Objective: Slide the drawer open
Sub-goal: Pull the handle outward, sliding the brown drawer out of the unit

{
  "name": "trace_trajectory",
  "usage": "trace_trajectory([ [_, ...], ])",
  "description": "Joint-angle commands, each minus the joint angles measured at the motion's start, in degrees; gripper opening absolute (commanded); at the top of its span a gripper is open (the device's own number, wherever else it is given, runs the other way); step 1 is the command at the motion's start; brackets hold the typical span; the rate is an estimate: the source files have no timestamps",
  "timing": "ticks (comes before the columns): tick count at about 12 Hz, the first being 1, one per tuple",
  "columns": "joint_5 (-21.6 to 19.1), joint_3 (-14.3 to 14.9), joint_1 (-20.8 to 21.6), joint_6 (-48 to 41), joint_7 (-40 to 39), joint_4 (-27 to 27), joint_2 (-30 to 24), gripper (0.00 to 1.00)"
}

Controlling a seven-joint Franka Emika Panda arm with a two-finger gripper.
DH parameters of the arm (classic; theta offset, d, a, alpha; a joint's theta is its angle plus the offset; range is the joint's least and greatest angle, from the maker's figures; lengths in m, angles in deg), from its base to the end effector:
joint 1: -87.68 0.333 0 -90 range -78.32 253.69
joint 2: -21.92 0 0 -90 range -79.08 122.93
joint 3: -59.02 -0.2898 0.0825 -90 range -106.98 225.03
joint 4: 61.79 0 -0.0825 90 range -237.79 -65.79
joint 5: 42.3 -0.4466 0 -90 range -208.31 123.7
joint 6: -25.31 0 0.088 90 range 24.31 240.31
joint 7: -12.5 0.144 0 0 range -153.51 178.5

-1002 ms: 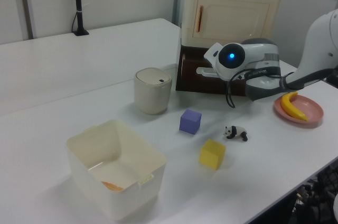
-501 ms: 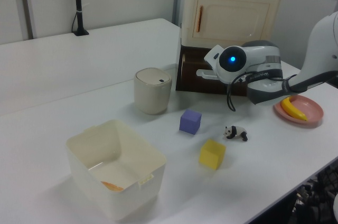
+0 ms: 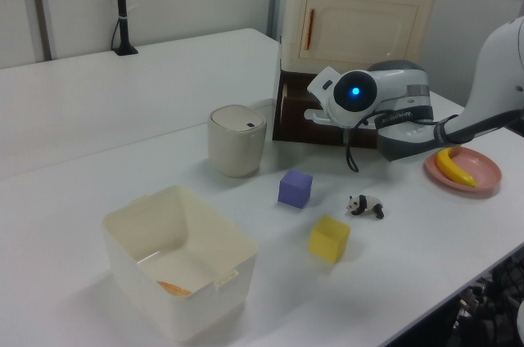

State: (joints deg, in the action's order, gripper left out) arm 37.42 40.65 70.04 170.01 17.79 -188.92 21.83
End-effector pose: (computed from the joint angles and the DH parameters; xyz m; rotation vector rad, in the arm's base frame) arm 0.6215 -0.0033 0.3167 1.9280 1.0670 0.3502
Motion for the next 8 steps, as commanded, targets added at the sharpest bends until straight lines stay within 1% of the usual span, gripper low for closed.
trace_trajectory([
  [1, -0.4, 0.0, 0.3, -0.3, 0.6, -1.4, -1.8, 0.58],
  [2, -0.4, 0.0, 0.3, -0.5, 1.6, -1.3, -1.8, 0.61],
  [3, -0.7, -0.6, 0.3, -0.6, 3.0, -1.4, -1.9, 0.62],
  [5, -3.2, -0.8, 0.3, -1.2, 3.4, -1.3, -2.5, 0.65],
  [6, -5.6, -0.9, 0.3, -2.0, 3.3, -1.3, -3.5, 0.66],
  [7, -8.8, -1.6, 0.4, -3.4, 3.0, -1.3, -4.7, 0.66],
  [8, -13.4, -3.1, 0.5, -6.8, 2.7, -0.8, -5.5, 0.66],
])
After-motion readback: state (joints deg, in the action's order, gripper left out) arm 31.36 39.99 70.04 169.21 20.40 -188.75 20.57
